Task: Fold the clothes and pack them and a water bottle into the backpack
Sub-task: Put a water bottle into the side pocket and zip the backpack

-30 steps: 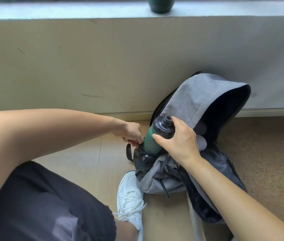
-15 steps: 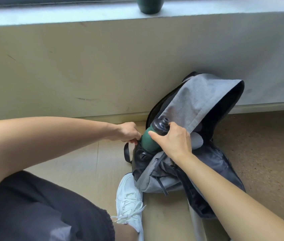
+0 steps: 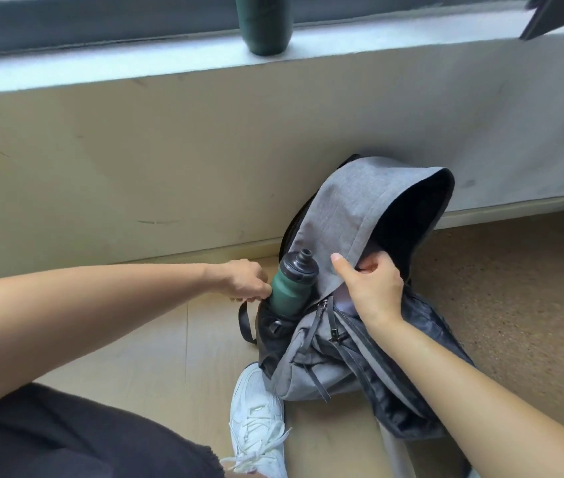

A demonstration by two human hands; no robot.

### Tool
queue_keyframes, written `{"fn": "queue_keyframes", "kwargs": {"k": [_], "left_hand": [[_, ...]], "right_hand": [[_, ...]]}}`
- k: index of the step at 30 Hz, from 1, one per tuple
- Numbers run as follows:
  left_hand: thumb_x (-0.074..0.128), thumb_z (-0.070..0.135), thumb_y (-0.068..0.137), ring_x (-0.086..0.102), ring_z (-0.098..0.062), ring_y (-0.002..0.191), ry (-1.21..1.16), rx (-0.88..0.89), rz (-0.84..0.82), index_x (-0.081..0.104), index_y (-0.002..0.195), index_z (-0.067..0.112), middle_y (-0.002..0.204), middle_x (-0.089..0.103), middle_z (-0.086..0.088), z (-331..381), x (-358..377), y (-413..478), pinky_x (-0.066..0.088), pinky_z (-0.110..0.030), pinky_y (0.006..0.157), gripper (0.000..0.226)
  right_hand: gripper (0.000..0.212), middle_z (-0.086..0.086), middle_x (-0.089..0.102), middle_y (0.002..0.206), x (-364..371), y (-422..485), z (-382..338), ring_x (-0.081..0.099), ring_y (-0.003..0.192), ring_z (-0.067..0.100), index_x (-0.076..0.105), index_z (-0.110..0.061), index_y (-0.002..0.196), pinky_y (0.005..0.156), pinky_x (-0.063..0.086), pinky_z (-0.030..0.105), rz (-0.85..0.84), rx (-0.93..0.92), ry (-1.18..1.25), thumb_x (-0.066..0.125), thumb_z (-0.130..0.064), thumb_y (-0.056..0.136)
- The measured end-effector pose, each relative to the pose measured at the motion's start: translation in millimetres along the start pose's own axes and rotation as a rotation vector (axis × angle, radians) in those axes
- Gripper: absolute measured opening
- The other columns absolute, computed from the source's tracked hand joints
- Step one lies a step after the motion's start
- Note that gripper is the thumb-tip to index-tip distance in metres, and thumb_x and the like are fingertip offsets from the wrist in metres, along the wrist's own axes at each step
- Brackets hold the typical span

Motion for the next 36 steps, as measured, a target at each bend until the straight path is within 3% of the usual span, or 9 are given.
{"fn": "queue_keyframes", "kwargs": {"k": [3,5,9,12,18,24,30,33,36], "left_hand": [[0.060,0.053,0.065,0.061,-0.021,0.101,0.052,0.151,0.129,0.049,0.110,0.026,0.114,0.065,0.005,14,-17,-8,0.053,-0.037,0.083,0.053],[0.068,0.058,0.058,0.062,-0.016,0.096,-0.058,0.229,0.239,0.051,0.112,0.025,0.105,0.062,0.010,26,-24,-15,0.054,-0.036,0.082,0.065],[0.073,0.076,0.050,0.063,-0.010,0.090,-0.070,0.216,0.413,0.057,0.105,0.028,0.097,0.065,0.013,35,-26,-15,0.054,-0.033,0.078,0.075],[0.078,0.074,0.055,0.064,-0.013,0.090,-0.018,0.222,0.405,0.060,0.107,0.029,0.098,0.067,0.014,38,-24,-11,0.054,-0.032,0.080,0.071],[0.084,0.067,0.063,0.061,-0.019,0.078,0.167,0.263,0.314,0.055,0.095,0.028,0.085,0.064,0.011,27,-12,-11,0.047,-0.033,0.066,0.059],[0.081,0.068,0.069,0.066,-0.021,0.092,0.203,0.224,0.264,0.063,0.116,0.028,0.102,0.071,0.008,18,-8,-6,0.049,-0.031,0.075,0.064],[0.079,0.067,0.073,0.055,-0.020,0.078,0.288,0.169,0.223,0.059,0.097,0.033,0.074,0.054,0.016,25,-8,-10,0.041,-0.029,0.068,0.047],[0.077,0.068,0.074,0.055,-0.019,0.083,0.318,0.118,0.193,0.058,0.103,0.032,0.089,0.061,0.010,25,-7,-8,0.042,-0.029,0.071,0.050],[0.075,0.073,0.071,0.061,-0.020,0.098,0.334,0.060,0.123,0.056,0.131,0.029,0.119,0.069,0.005,23,-9,-6,0.049,-0.031,0.080,0.077]], "right_hand": [[0.047,-0.008,0.072,0.105,8,15,-1,0.067,0.103,0.014,0.065,-0.016,0.115,0.096,0.052,0.034,-0.250,0.127,0.210,0.084,-0.041,0.080],[0.035,-0.003,0.076,0.107,15,22,-4,0.071,0.104,0.015,0.072,-0.018,0.111,0.099,0.055,0.037,-0.356,0.151,0.265,0.082,-0.037,0.084],[0.031,0.002,0.078,0.102,27,33,-11,0.074,0.098,0.021,0.075,-0.014,0.108,0.091,0.059,0.042,-0.340,0.122,0.208,0.078,-0.036,0.087],[0.028,0.004,0.077,0.100,31,31,-17,0.074,0.094,0.023,0.074,-0.011,0.108,0.086,0.061,0.044,-0.325,0.094,0.198,0.075,-0.032,0.091],[0.031,0.007,0.076,0.100,33,27,-18,0.074,0.091,0.024,0.069,-0.007,0.100,0.082,0.062,0.046,-0.210,0.114,0.266,0.077,-0.034,0.088],[0.046,0.006,0.076,0.092,39,25,-14,0.075,0.086,0.027,0.071,-0.008,0.091,0.078,0.062,0.050,-0.214,0.113,0.274,0.074,-0.051,0.074],[0.031,0.009,0.075,0.090,34,16,-15,0.073,0.086,0.025,0.066,-0.006,0.082,0.083,0.061,0.046,-0.161,0.086,0.271,0.076,-0.035,0.090],[0.028,0.008,0.076,0.092,33,17,-17,0.074,0.089,0.023,0.070,-0.007,0.088,0.086,0.061,0.048,-0.228,0.085,0.302,0.075,-0.034,0.091],[0.024,0.003,0.077,0.096,24,17,-29,0.073,0.095,0.019,0.074,-0.008,0.098,0.089,0.060,0.040,-0.383,0.009,0.205,0.070,-0.031,0.096]]}}
Point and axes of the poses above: each hand's wrist, its own y-axis towards the middle knuckle, its own x-axis out of the palm, z = x × y, the point moved 3 cm from there along y, towards the middle knuckle
